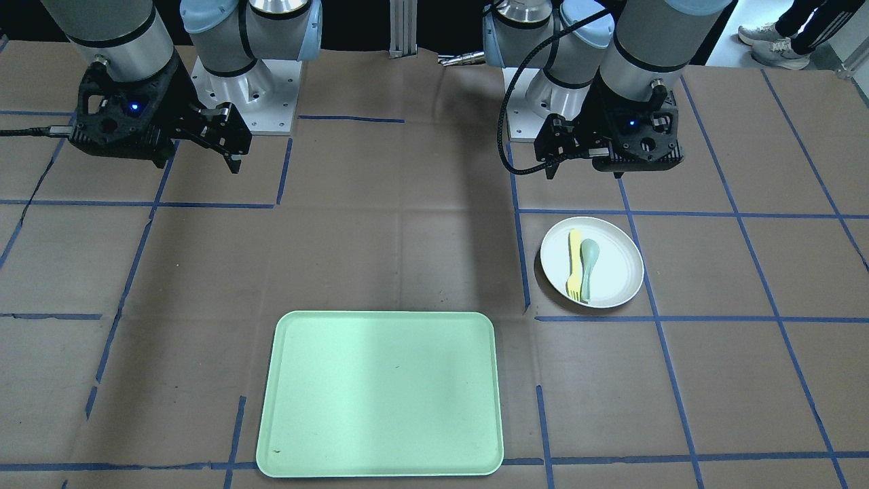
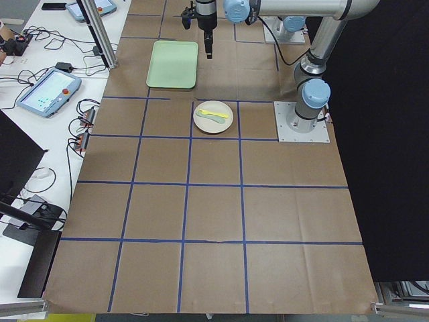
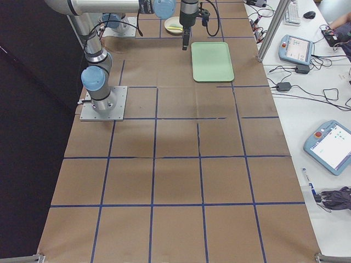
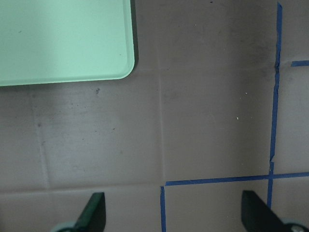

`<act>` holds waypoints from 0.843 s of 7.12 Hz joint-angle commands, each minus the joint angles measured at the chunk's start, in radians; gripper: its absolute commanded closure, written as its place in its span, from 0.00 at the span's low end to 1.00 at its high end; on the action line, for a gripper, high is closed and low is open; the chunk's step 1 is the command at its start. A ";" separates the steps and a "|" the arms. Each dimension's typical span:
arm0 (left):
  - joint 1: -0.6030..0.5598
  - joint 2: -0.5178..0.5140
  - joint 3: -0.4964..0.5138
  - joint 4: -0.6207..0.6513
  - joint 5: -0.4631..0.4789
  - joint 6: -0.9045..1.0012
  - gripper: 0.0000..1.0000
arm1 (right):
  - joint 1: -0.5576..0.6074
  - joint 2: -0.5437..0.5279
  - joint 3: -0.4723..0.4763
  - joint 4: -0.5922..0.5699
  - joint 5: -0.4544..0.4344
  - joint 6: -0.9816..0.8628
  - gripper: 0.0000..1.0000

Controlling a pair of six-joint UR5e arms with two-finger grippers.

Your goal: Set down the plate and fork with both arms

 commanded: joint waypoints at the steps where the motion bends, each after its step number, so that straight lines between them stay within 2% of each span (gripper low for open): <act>1: 0.010 -0.027 0.000 0.001 0.000 0.001 0.00 | 0.000 -0.002 0.000 0.000 0.000 0.000 0.00; 3: 0.098 -0.070 -0.025 0.019 -0.005 0.061 0.00 | 0.001 0.000 0.000 0.000 0.000 0.000 0.00; 6: 0.187 -0.079 -0.110 0.093 -0.001 0.165 0.00 | 0.001 -0.002 0.000 0.000 0.000 0.000 0.00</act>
